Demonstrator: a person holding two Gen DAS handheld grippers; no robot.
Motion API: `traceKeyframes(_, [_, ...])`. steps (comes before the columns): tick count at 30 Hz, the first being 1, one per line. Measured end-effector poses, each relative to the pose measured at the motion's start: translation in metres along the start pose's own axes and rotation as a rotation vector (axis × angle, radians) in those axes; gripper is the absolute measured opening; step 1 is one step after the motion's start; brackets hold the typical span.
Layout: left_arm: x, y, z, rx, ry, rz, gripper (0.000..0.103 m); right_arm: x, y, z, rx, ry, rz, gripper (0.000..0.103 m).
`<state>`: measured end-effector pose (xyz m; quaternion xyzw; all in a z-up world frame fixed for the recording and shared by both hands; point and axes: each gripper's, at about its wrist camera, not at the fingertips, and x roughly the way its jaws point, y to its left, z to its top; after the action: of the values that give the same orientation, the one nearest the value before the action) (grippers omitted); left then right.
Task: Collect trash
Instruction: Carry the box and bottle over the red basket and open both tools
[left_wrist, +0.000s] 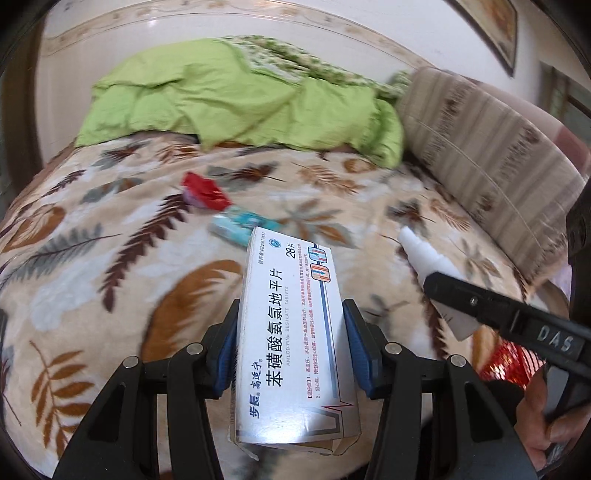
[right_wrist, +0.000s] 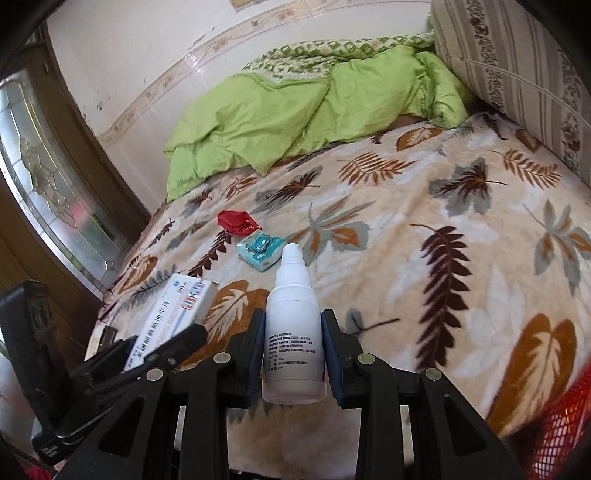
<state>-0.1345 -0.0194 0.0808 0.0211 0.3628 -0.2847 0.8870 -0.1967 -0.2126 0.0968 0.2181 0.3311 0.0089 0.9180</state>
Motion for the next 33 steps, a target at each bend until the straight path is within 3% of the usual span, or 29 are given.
traceKeyframes(9, [-0.013,-0.073,0.009,0.109,0.023,-0.145,0.050,-0.078,-0.053,-0.006,0.117,-0.092,-0.043,0.031])
traceKeyframes(22, [-0.010,-0.224,0.021,0.324,0.093,-0.419,0.051,-0.213,-0.191,-0.047,0.390,-0.223,-0.309,0.031])
traceKeyframes(28, [-0.006,-0.298,0.017,0.408,0.143,-0.535,0.051,-0.259,-0.227,-0.059,0.471,-0.283,-0.393,0.031])
traceKeyframes(33, [0.006,-0.346,0.004,0.462,0.192,-0.599,0.052,-0.274,-0.245,-0.065,0.521,-0.301,-0.423,0.032])
